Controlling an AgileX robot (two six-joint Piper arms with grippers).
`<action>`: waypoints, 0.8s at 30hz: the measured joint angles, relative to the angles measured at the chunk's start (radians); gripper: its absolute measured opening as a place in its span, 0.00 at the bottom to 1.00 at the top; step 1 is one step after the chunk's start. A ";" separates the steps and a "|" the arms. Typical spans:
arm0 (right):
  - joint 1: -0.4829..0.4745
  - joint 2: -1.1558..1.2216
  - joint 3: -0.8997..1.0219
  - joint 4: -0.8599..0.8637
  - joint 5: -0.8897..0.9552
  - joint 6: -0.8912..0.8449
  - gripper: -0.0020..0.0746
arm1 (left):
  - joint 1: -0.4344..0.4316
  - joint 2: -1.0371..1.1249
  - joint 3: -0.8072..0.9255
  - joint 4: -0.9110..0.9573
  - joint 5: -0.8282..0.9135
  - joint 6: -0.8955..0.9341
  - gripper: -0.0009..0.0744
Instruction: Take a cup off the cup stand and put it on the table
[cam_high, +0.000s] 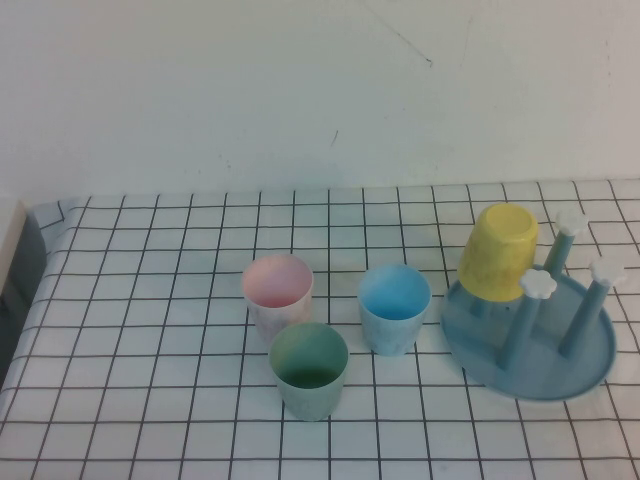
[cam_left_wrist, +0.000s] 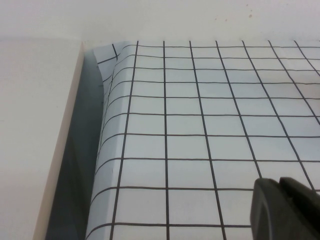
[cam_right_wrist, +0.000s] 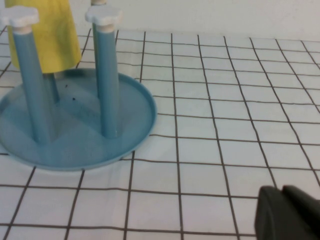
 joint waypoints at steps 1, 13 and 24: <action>0.000 0.000 0.000 0.000 0.000 0.000 0.02 | 0.000 0.000 0.000 0.000 0.000 0.000 0.01; 0.000 0.000 0.002 0.000 -0.342 0.000 0.02 | 0.000 0.000 0.005 0.000 -0.156 0.000 0.01; 0.000 0.000 0.002 0.051 -0.835 -0.025 0.02 | 0.000 0.000 0.005 0.062 -0.337 0.000 0.01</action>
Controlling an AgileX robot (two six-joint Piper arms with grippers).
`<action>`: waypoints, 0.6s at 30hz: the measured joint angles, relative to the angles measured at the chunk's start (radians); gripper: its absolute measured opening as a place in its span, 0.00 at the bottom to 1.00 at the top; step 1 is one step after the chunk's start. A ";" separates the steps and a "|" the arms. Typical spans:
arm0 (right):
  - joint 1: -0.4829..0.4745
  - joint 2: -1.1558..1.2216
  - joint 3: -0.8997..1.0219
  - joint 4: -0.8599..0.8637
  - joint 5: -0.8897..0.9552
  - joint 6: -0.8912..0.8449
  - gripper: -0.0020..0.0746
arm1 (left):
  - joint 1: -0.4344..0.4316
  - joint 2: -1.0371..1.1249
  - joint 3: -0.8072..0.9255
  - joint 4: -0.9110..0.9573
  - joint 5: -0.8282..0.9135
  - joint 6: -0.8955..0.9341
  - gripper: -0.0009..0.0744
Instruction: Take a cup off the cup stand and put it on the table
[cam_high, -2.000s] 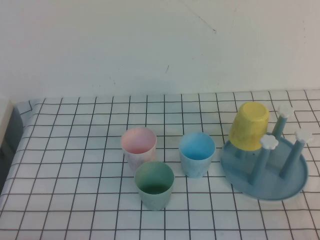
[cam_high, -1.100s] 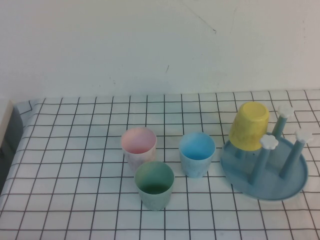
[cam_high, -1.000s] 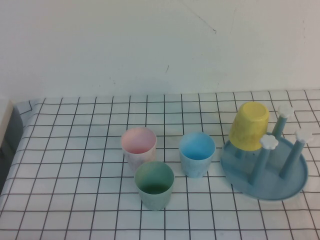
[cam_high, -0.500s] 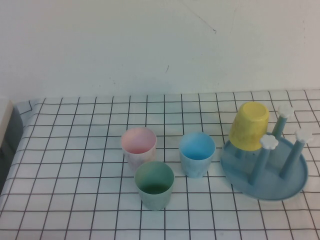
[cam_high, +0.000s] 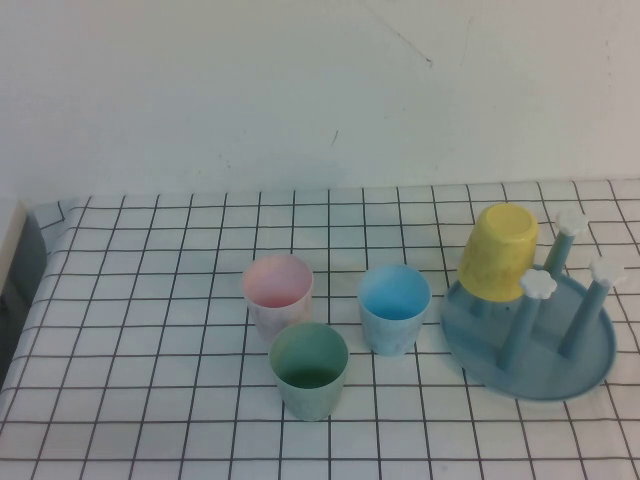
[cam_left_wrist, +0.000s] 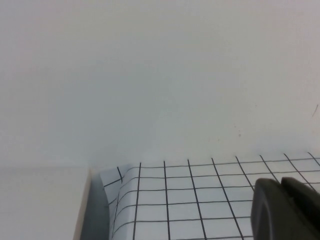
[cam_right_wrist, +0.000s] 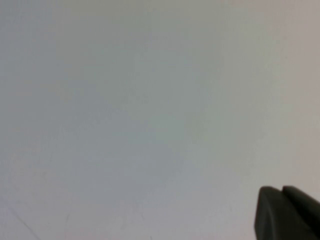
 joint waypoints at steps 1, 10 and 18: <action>0.000 0.000 0.000 0.015 -0.013 -0.008 0.02 | 0.000 0.000 0.000 0.006 -0.005 -0.002 0.01; 0.000 0.000 -0.013 0.054 0.050 -0.016 0.02 | 0.000 0.000 0.000 0.007 -0.042 -0.059 0.01; 0.000 0.043 -0.280 0.044 0.617 -0.080 0.02 | 0.000 0.000 -0.018 -0.025 0.007 -0.206 0.01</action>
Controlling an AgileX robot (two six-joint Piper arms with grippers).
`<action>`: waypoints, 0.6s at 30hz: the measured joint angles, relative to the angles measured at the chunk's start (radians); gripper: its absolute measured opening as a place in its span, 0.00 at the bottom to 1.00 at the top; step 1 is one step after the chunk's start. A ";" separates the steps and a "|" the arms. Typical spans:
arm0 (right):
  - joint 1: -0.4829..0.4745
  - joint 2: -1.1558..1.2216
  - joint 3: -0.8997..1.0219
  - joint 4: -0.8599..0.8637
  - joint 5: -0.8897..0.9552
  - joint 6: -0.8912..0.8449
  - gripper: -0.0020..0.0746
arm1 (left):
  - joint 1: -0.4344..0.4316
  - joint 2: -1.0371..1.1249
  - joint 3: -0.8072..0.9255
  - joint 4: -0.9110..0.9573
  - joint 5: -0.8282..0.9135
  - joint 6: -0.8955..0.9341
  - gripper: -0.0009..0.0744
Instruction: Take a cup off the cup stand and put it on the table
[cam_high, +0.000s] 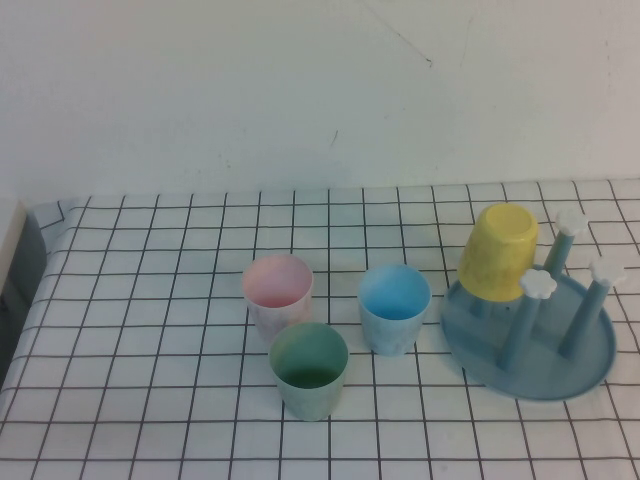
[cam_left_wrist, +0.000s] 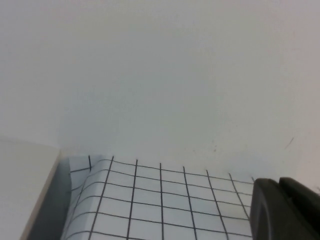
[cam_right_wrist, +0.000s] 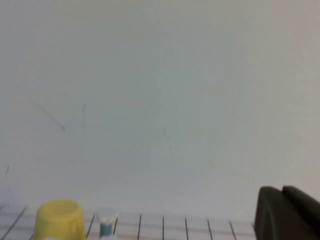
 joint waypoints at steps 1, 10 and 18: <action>0.000 0.024 -0.035 -0.001 0.054 -0.007 0.02 | 0.000 0.000 -0.020 -0.005 0.025 -0.024 0.01; 0.000 0.450 -0.408 0.171 0.530 -0.327 0.02 | -0.011 0.044 -0.245 -0.013 0.219 -0.098 0.01; 0.004 0.892 -0.697 0.376 0.742 -0.704 0.02 | -0.076 0.202 -0.295 -0.154 0.436 0.152 0.01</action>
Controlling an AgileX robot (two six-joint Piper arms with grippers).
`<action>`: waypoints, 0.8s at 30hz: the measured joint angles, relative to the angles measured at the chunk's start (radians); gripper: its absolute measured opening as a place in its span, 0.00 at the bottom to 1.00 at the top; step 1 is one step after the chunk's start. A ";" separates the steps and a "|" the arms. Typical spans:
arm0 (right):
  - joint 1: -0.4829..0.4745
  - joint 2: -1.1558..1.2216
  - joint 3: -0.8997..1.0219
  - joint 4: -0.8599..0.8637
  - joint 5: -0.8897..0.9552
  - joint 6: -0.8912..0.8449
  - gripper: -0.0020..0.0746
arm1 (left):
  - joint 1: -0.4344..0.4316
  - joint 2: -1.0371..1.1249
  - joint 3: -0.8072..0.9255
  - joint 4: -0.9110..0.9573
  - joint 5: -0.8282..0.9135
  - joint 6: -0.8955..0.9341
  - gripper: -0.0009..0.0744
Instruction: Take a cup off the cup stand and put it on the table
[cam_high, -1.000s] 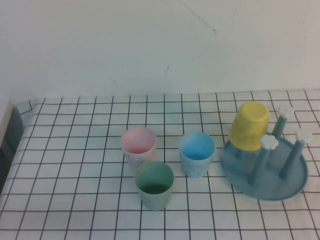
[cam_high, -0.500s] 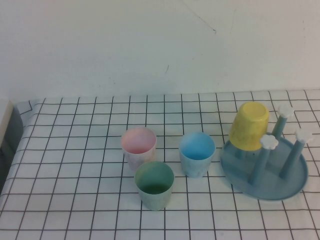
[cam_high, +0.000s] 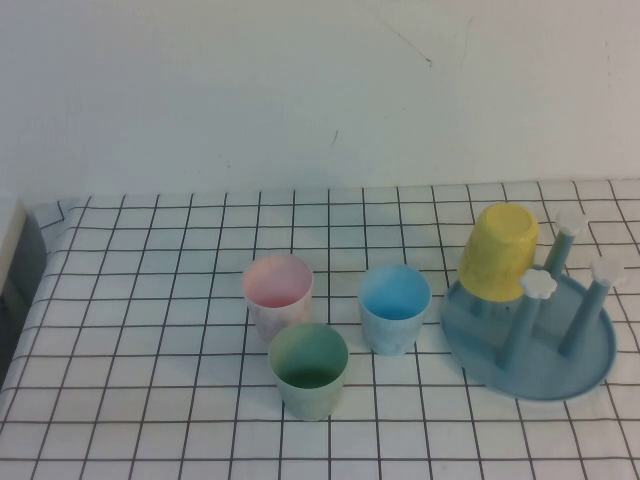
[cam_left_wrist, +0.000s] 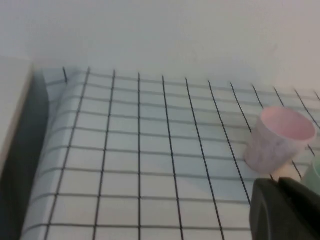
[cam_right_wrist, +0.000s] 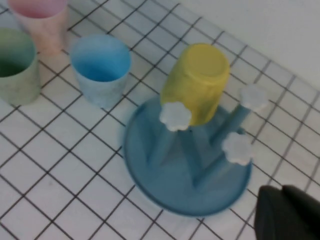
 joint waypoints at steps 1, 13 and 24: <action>0.003 0.061 -0.037 0.022 0.026 -0.021 0.02 | -0.009 0.018 0.000 -0.040 0.017 0.037 0.01; 0.222 0.696 -0.553 -0.125 0.227 -0.060 0.02 | -0.036 0.052 0.007 -0.184 -0.033 0.230 0.01; 0.262 0.928 -0.810 -0.172 0.306 0.010 0.49 | -0.036 0.052 0.023 -0.188 -0.067 0.239 0.01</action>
